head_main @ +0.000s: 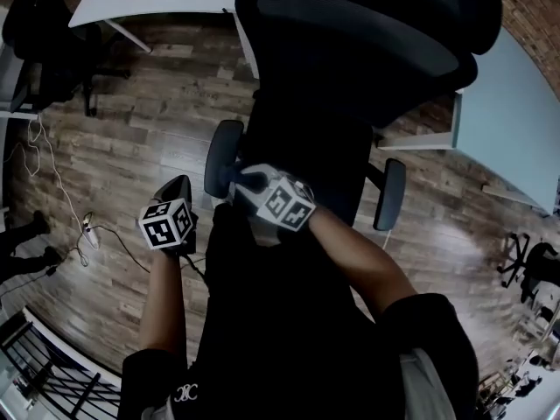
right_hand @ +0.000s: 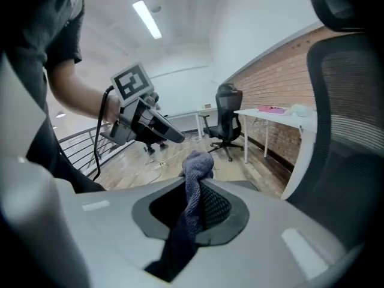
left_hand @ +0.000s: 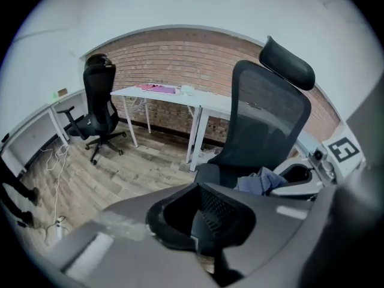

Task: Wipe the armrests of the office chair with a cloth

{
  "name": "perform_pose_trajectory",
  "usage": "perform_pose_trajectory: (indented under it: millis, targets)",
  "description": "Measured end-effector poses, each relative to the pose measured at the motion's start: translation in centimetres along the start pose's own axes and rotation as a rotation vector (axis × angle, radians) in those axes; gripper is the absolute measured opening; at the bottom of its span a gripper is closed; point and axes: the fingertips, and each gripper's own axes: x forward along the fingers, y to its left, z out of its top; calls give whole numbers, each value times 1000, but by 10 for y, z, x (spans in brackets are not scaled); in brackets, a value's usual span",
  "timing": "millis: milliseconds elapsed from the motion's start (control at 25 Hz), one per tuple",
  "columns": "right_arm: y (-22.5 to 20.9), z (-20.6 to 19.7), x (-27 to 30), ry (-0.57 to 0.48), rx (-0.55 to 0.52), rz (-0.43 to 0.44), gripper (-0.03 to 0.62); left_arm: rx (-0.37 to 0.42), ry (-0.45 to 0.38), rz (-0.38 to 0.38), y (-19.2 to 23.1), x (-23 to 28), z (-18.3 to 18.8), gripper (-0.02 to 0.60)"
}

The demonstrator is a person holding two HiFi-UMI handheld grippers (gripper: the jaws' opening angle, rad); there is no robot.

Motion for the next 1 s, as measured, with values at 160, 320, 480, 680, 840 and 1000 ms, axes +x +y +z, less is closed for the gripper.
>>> perform_pose_trajectory:
  millis: [160,320,480,680,840,1000]
  targets:
    - [-9,14,13,116,-154,236,49,-66,-42,23,25,-7,-9,5]
    - [-38,39,44,286,-262,413,48,-36,-4,-2,51,2,-23,5]
    - [-62,56,82,463,-463,559,48,23,32,-8,73,17,-25,5]
    - [-66,45,124,727,-699,760,48,139,32,-1,98,46,-15,5]
    - [-62,36,160,860,-758,868,48,248,90,-26,118,65,-18,5]
    - [-55,9,174,1036,-800,1044,46,273,115,-3,139,74,-25,6]
